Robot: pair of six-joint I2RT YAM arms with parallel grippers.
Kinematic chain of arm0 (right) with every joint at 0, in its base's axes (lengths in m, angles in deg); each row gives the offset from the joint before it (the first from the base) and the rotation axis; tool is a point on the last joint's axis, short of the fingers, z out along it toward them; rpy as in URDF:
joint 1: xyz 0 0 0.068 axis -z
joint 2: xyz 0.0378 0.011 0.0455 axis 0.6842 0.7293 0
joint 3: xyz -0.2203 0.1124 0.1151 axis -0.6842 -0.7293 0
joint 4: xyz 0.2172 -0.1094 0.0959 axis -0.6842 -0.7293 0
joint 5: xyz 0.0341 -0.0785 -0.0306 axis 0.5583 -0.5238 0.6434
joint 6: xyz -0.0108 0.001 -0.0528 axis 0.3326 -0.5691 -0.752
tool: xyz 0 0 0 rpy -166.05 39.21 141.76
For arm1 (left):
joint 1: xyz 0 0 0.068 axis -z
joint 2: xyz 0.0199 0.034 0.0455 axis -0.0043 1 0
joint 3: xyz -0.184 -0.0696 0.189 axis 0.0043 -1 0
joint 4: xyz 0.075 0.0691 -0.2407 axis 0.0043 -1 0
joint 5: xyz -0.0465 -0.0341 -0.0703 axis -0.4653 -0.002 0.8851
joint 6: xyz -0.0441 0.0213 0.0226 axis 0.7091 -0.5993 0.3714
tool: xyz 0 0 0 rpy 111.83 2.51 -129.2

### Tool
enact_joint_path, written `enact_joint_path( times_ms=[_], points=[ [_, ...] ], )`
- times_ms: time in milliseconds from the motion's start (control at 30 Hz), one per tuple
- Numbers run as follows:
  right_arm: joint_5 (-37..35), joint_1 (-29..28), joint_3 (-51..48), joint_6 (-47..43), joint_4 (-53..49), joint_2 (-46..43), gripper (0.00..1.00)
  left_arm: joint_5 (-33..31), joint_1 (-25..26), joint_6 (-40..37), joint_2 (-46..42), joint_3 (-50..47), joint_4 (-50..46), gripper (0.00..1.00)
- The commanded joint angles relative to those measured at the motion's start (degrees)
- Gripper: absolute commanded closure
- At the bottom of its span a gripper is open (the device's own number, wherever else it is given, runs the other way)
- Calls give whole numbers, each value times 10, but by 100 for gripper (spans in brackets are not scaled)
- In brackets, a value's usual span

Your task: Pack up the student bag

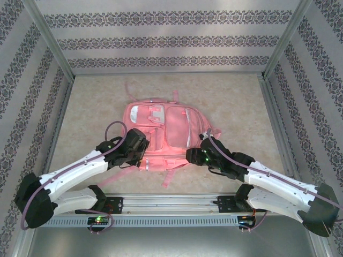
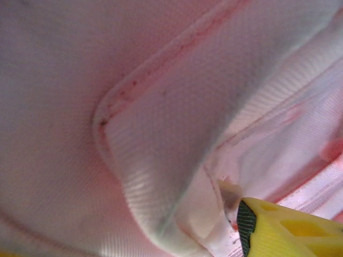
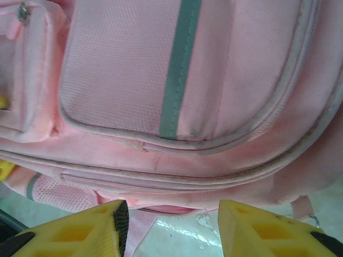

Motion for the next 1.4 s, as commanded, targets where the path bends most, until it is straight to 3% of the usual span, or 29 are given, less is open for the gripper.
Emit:
enact_joint_path(
  times_ms=[0, 233, 433, 600, 767, 1000, 1367],
  points=[
    [7, -2, -6, 1, 27, -8, 51, -27, -6, -5, 27, -12, 91, 38],
    [19, -4, -17, -11, 37, -12, 52, -64, -9, 0, 30, 3, 71, 71],
    [40, -12, -55, -106, 86, -29, 51, -78, -9, 42, -4, 6, 27, 100],
    [22, -72, -107, -260, 197, -41, 48, -77, -9, 58, -13, 18, 20, 100],
    [23, -99, -122, -342, 272, 26, 48, -63, -9, 59, -4, 27, 27, 100],
    [19, -109, -152, -334, 412, 150, 52, -57, -9, 60, -3, 24, 34, 100],
    [28, -111, -144, -324, 514, 275, 55, -48, -9, 68, 6, 16, 53, 100]
  ],
)
